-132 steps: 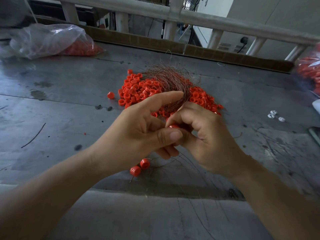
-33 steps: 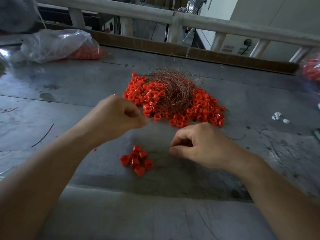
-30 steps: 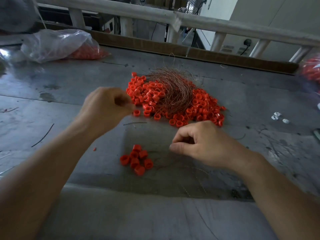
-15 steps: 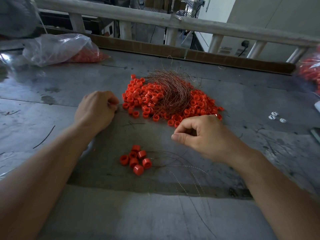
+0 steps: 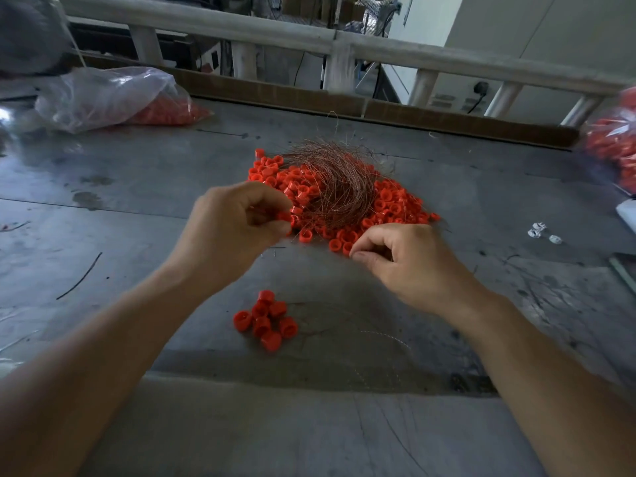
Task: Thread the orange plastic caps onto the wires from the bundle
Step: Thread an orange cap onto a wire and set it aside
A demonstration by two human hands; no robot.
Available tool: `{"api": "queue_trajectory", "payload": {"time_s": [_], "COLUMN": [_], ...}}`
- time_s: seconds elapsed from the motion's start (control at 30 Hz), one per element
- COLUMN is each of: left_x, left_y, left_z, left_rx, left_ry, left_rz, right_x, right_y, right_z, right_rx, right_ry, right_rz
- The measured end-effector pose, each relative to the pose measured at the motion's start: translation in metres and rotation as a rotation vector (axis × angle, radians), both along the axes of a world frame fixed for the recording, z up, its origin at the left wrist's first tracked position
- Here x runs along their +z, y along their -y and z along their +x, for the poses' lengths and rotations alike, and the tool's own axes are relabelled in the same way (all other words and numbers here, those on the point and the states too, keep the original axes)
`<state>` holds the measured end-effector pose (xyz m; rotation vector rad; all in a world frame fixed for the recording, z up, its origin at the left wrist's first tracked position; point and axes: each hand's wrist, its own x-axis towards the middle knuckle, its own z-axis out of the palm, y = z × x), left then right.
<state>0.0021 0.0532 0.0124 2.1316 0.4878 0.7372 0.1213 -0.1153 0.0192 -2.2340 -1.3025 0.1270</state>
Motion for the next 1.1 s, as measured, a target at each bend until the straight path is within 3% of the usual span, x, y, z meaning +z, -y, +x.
{"api": "queue_trajectory", "payload": {"time_s": [0.3,0.77,0.87,0.97,1.1], "left_x": [-0.018,-0.016,-0.008,0.005,0.013], "left_y": [-0.004,-0.007,-0.004,0.005,0.021], "left_z": [0.014,0.015,0.009,-0.003,-0.01], "left_rx": [0.011,0.119,0.189,0.214,0.037], "left_ry": [-0.155,-0.146,-0.086,0.088,0.25], "left_rz": [0.159,0.188,0.261,0.333,0.33], "right_x": [-0.006,-0.006,-0.006,-0.005,-0.002], "right_y": [-0.004,-0.002,-0.002,-0.002,-0.004], "right_z": [0.002,0.002,0.002,0.001,-0.003], "right_rx": [-0.02,-0.011,-0.016,-0.006,-0.009], "right_ry": [0.04,0.022,0.022,0.02,0.033], "right_rz": [0.007,0.006,0.011,0.03,0.262]}}
